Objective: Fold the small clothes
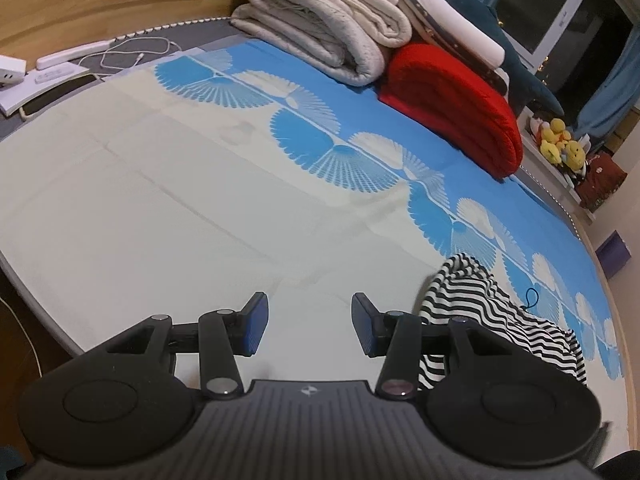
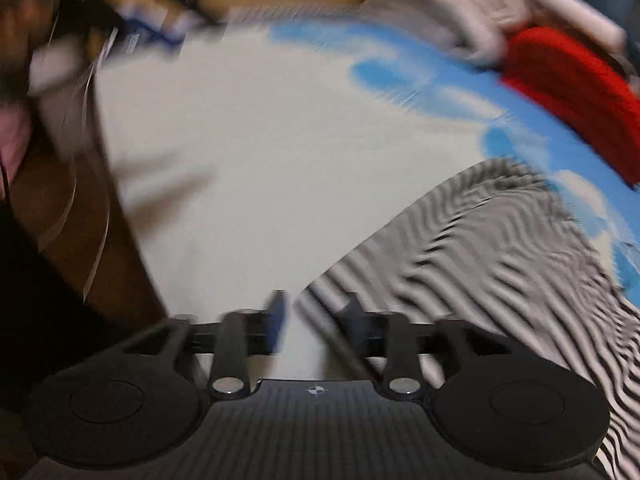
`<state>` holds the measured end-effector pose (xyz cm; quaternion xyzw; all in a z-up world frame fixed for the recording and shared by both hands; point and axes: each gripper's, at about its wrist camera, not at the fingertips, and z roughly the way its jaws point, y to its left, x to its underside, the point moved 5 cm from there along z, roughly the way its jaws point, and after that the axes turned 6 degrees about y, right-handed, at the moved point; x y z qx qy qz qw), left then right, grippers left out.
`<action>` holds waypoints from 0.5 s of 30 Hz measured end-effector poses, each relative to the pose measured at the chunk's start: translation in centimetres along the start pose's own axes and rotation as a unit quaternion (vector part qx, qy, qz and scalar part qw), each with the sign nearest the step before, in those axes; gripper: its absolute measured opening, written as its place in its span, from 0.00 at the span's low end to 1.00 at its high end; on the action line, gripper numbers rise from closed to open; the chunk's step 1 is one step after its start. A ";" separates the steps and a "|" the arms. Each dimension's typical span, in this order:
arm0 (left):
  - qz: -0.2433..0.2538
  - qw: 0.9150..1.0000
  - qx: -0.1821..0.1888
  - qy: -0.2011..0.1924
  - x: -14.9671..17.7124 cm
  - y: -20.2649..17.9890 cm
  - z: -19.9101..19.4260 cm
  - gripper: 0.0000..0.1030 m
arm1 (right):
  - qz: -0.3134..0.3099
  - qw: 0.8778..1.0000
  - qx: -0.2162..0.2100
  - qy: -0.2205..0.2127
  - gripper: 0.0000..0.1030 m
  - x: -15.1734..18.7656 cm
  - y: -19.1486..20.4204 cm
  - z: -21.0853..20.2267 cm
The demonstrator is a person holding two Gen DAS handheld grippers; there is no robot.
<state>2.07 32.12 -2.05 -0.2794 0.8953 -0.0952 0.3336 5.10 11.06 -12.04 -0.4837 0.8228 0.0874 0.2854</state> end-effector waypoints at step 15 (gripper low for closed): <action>-0.023 1.000 -0.010 0.010 -0.9 3.4 0.9 0.49 | -0.006 0.999 0.031 -0.022 0.05 -1.7 -1.1 0.8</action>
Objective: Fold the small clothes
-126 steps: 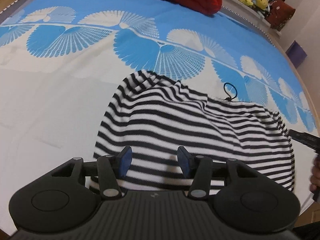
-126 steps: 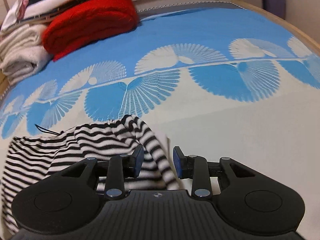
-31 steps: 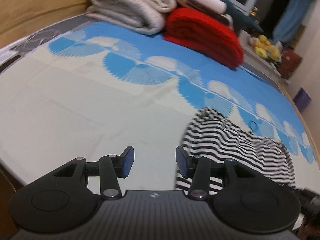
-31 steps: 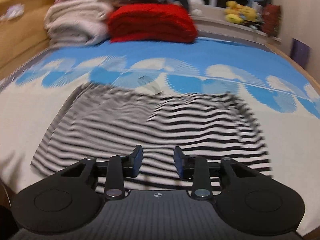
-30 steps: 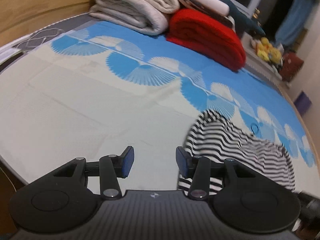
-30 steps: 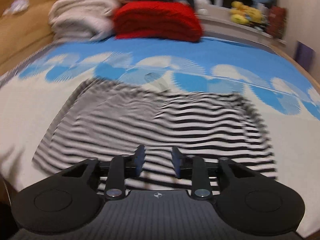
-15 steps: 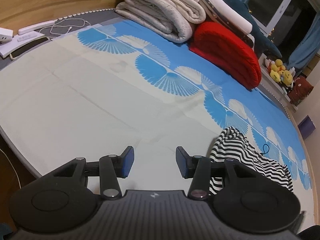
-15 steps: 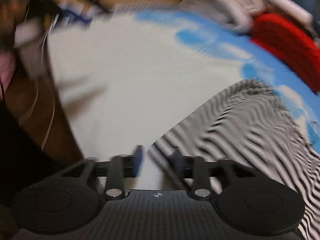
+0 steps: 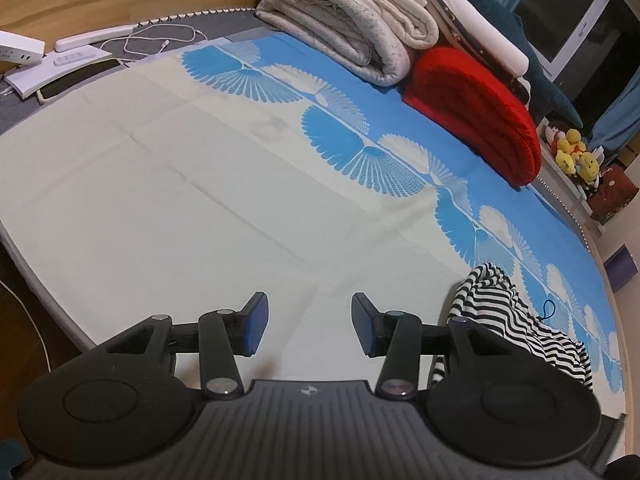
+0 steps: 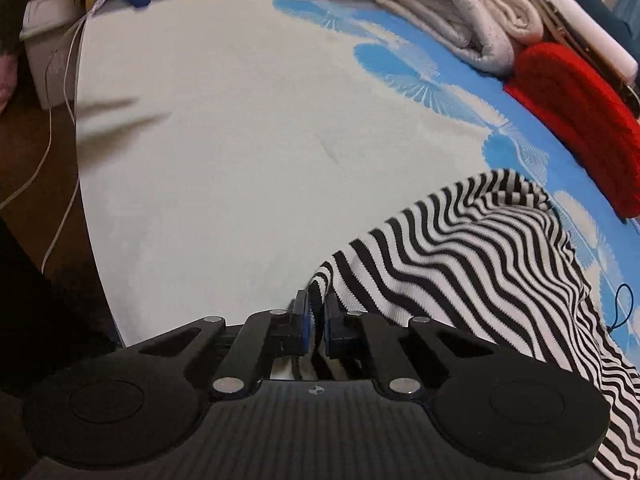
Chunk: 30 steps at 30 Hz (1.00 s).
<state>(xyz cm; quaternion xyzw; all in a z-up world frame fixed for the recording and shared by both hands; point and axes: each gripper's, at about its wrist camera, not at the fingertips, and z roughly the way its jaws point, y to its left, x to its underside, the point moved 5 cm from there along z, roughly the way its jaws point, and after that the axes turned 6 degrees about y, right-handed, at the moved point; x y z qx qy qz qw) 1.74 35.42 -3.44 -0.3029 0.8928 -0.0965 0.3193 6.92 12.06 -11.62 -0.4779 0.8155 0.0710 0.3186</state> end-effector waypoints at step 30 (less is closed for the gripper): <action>0.114 0.993 -0.013 0.028 3.5 -13.4 3.9 0.50 | 0.724 0.668 0.166 -0.033 0.03 34.6 -28.8 -17.4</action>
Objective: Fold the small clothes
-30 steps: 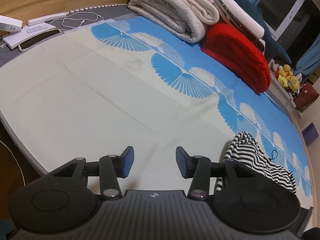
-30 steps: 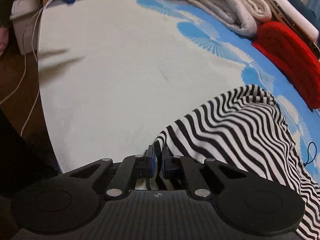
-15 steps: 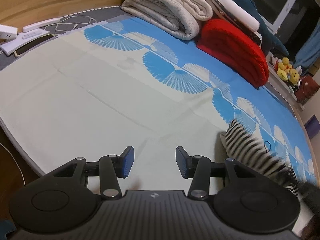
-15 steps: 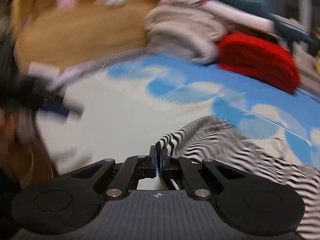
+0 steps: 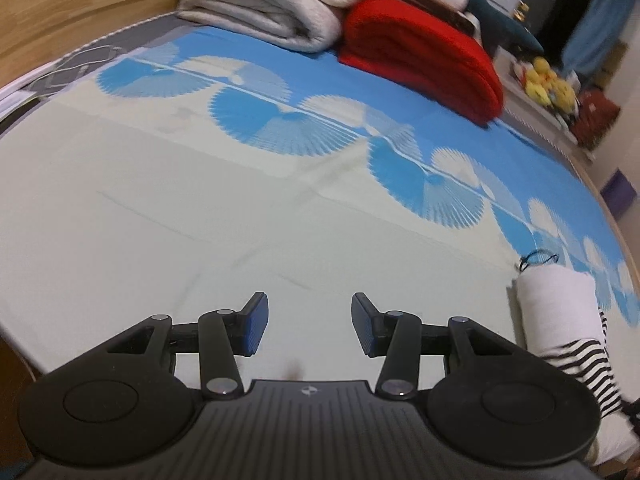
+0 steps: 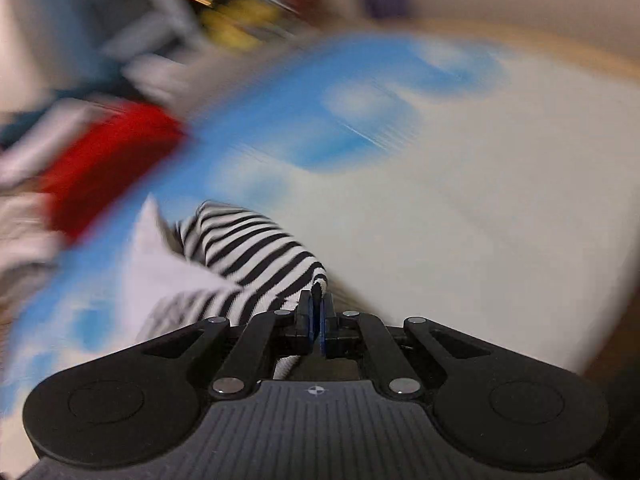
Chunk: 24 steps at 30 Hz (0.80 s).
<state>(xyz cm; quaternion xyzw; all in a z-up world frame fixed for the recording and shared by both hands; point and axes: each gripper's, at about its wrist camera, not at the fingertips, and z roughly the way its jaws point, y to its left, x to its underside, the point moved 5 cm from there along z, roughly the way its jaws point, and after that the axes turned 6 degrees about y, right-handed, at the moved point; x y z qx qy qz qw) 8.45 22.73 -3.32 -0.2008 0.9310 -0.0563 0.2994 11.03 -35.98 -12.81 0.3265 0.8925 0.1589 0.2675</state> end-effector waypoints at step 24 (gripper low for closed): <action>0.186 0.982 -0.026 0.010 3.6 -12.0 4.3 0.50 | -0.194 0.930 -0.249 0.191 0.45 -9.4 13.2 11.6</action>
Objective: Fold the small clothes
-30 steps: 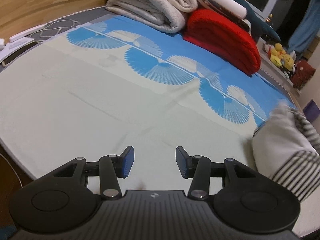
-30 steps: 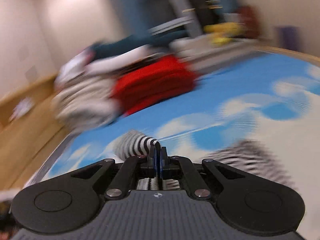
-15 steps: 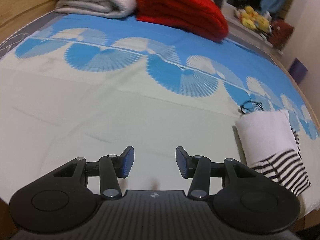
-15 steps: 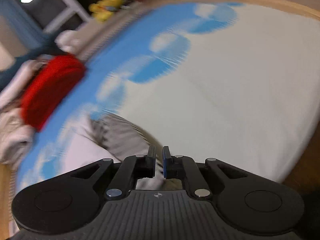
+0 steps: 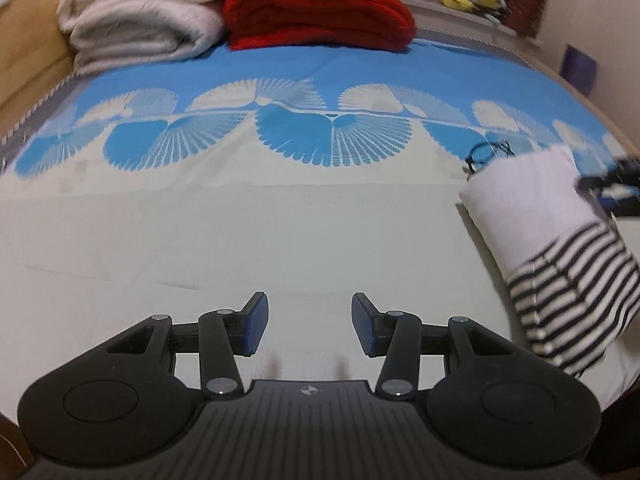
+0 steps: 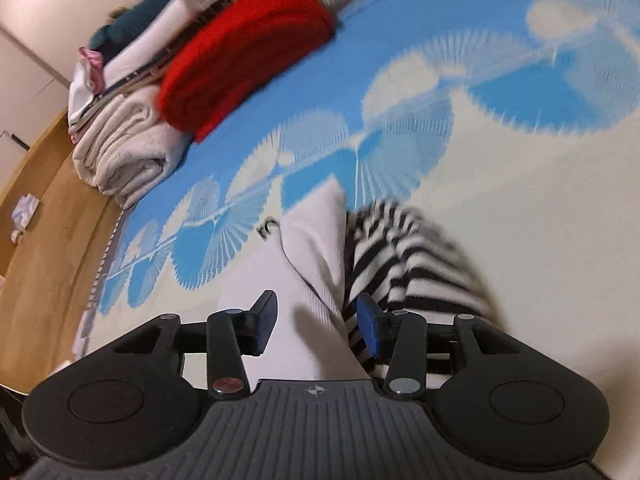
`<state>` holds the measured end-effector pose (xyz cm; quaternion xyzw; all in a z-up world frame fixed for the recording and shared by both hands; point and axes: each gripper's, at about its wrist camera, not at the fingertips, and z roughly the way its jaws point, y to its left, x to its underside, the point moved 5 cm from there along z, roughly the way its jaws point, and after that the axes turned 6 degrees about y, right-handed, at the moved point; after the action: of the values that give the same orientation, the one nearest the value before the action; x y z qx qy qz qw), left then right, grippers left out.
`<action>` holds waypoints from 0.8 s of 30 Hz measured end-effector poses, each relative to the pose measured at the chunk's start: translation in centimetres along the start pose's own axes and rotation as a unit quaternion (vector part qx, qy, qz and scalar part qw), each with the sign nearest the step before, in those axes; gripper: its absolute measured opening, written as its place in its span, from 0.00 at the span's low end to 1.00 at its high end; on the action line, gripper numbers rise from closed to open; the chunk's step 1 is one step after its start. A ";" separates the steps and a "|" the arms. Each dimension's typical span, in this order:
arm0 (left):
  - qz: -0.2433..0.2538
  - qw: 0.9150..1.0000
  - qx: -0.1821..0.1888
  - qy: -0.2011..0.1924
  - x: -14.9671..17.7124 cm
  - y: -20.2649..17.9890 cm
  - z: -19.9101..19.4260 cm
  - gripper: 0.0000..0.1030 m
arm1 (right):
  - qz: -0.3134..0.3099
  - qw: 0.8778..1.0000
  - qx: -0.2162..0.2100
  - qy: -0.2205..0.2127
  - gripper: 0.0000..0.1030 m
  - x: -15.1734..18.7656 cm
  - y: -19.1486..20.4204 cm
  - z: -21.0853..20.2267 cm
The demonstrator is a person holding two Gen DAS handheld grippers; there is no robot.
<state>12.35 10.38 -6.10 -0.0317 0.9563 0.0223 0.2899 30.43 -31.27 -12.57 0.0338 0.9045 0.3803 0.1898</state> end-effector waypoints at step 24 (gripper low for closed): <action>-0.062 0.990 0.114 0.052 -1.4 -23.2 5.0 0.80 | 0.125 0.979 -0.096 -0.127 0.03 -4.0 -5.0 -7.2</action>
<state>17.92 -12.38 -10.02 -0.0581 0.9624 -0.1069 0.2427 31.85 -40.49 -10.16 0.1760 0.8210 0.4788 0.2562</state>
